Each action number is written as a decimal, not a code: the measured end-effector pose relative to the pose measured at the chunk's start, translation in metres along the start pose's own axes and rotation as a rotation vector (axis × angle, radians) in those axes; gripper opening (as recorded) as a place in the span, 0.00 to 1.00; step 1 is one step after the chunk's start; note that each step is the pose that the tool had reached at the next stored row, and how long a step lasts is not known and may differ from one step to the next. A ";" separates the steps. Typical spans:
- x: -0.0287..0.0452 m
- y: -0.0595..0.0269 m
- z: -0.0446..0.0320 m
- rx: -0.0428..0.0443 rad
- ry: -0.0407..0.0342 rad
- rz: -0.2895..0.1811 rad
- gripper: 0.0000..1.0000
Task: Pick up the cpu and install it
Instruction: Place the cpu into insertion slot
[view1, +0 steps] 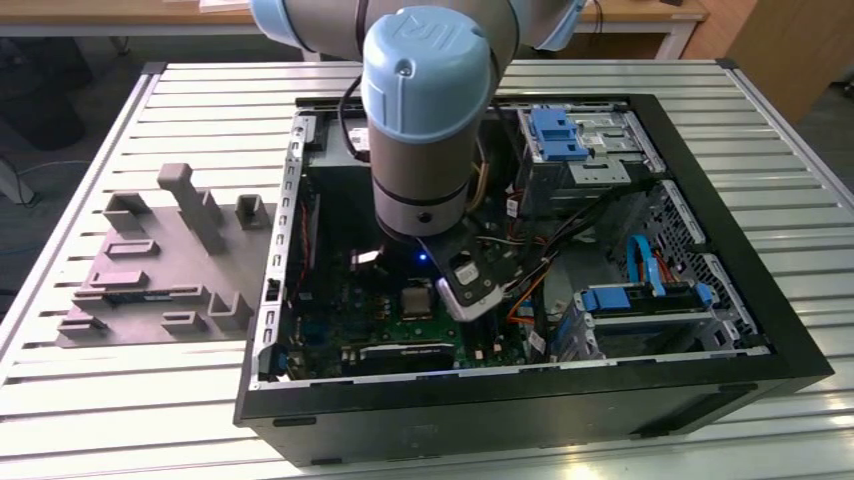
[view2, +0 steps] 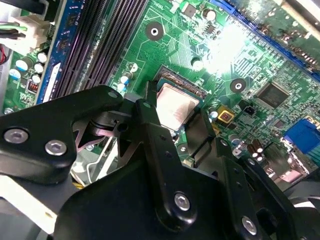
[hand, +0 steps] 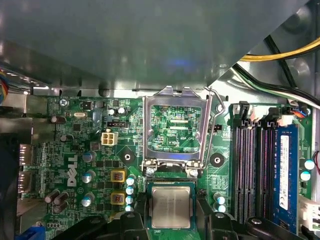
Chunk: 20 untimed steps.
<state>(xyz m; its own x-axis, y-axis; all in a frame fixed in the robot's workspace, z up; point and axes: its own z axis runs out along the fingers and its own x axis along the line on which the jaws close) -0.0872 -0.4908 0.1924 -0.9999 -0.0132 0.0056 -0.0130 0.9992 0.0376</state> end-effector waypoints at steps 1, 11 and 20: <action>0.0003 -0.0001 0.0006 -0.0001 -0.0001 0.002 0.47; 0.0007 -0.0006 0.0051 0.0004 -0.0002 0.010 0.47; 0.0012 -0.0004 0.0055 -0.0007 -0.0003 0.010 0.48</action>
<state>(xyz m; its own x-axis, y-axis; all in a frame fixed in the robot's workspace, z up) -0.0885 -0.4910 0.1869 -1.0000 -0.0035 0.0056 -0.0033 0.9993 0.0382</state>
